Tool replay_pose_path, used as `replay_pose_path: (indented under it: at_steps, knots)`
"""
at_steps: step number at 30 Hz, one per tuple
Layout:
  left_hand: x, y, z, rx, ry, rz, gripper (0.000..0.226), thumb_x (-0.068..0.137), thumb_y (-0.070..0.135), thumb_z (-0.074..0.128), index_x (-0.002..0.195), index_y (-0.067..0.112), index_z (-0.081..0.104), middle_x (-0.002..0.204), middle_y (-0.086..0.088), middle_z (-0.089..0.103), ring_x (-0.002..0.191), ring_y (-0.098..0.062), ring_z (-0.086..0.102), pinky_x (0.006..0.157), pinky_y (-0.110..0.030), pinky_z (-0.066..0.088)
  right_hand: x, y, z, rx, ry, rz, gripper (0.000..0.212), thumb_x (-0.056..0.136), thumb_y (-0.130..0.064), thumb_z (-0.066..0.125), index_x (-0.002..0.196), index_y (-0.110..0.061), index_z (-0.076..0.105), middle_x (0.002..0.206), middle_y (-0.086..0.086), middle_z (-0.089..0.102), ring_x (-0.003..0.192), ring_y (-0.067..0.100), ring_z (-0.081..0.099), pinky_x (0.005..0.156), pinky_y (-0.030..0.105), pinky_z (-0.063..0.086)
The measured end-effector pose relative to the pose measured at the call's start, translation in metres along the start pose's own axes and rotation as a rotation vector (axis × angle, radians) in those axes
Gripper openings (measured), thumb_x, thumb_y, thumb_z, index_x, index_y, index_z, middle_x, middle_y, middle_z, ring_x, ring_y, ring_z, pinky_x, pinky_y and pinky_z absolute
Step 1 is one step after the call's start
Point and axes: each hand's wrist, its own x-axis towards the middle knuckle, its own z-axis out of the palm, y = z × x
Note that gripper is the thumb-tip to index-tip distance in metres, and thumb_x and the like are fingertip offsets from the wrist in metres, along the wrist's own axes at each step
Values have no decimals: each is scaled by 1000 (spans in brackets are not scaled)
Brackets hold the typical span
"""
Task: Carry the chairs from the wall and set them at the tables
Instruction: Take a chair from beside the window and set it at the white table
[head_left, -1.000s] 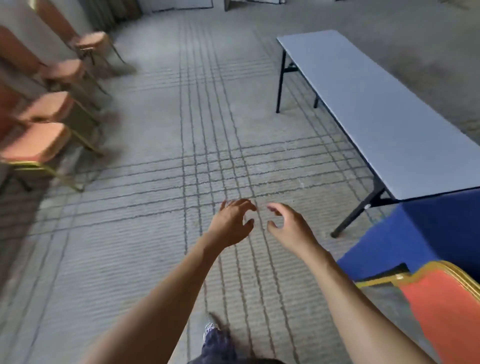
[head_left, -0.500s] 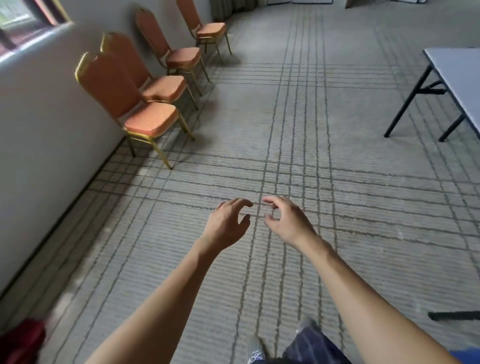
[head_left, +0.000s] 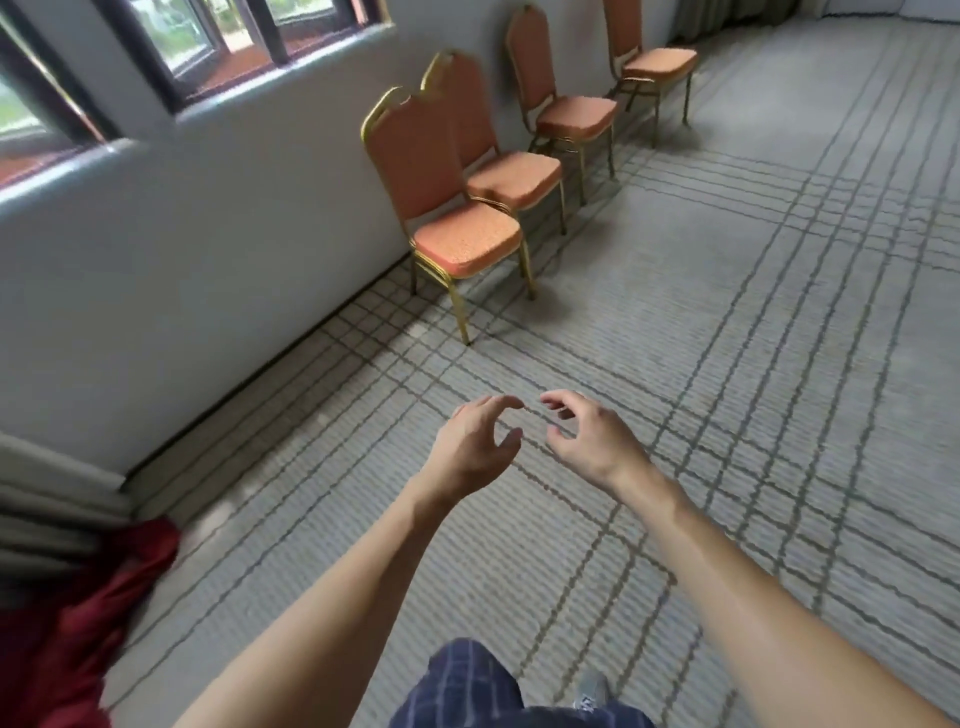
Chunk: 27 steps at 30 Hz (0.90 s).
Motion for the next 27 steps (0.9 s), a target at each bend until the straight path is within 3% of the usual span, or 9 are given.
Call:
replay_pose_path:
  at_steps: [5,9,14,21,27]
  knots:
    - [57,-47,-19,15,52,-107,38,90,33,61,127,28,57,130,11,61,123,-12,51,104,-30,40,105,-18,15,-15,-125,-82,41,88,-29,61,129,-27,57,125,-8,62,108,8,58,96,34,49]
    - [119,-103,-37,28,103,-152,37,92,32,60,128,25,58,130,10,61,122,-10,49,97,-21,33,193,-28,38,-42,-175,-104,40,91,-37,59,130,-30,56,126,-11,60,110,6,57,93,31,49]
    - [201,-179,-70,-21,138,-171,33,90,30,61,123,27,60,123,12,64,116,-11,56,98,-27,43,311,-58,65,-37,-199,-102,39,93,-40,58,129,-27,58,126,-9,60,111,7,57,94,29,47]
    - [320,-275,-147,-23,136,-187,37,86,28,61,123,24,61,125,8,64,117,-14,57,100,-31,45,471,-122,95,36,-168,-86,32,91,-37,60,122,-27,62,117,-10,63,104,6,60,95,33,49]
    - [410,-350,-185,-15,124,-219,35,88,29,59,123,23,61,125,7,65,116,-13,58,99,-30,47,597,-156,121,13,-242,-113,37,90,-41,56,125,-28,61,119,-12,62,104,6,59,97,34,48]
